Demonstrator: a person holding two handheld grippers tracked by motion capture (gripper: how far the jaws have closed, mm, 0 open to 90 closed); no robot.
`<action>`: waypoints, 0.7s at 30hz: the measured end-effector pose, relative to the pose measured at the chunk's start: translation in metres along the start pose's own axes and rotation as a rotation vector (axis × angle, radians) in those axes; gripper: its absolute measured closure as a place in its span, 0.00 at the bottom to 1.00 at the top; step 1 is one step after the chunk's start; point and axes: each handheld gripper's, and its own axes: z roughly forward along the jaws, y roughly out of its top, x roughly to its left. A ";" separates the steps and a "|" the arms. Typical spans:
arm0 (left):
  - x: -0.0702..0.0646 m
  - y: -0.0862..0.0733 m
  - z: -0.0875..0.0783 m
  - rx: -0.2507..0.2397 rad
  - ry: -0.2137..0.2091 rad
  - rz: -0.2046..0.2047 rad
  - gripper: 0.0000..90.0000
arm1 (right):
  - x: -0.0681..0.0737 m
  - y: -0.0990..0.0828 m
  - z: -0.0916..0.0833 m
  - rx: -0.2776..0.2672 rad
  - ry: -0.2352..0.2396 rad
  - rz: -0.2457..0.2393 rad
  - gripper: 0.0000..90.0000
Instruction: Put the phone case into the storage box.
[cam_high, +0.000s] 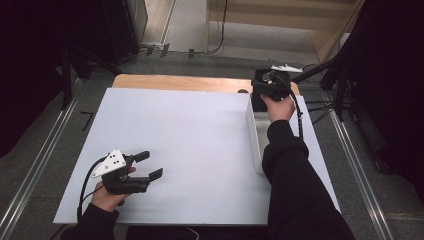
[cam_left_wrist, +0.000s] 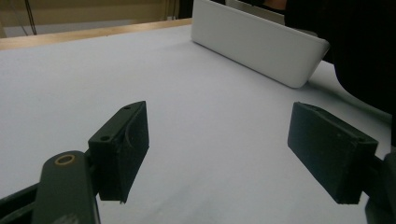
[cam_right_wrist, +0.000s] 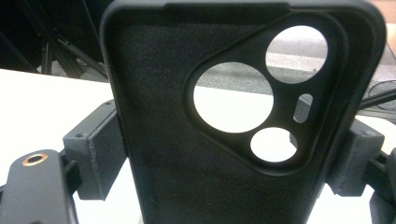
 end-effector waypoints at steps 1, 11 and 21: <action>0.000 0.000 0.000 0.001 0.001 0.000 0.23 | 0.000 -0.001 0.000 0.001 0.000 0.004 0.15; 0.000 0.000 0.001 -0.002 -0.001 -0.002 0.23 | 0.000 -0.011 0.005 0.031 0.000 0.026 0.14; 0.000 0.001 0.003 0.006 -0.007 0.007 0.23 | -0.002 -0.017 0.007 0.067 -0.007 0.033 0.14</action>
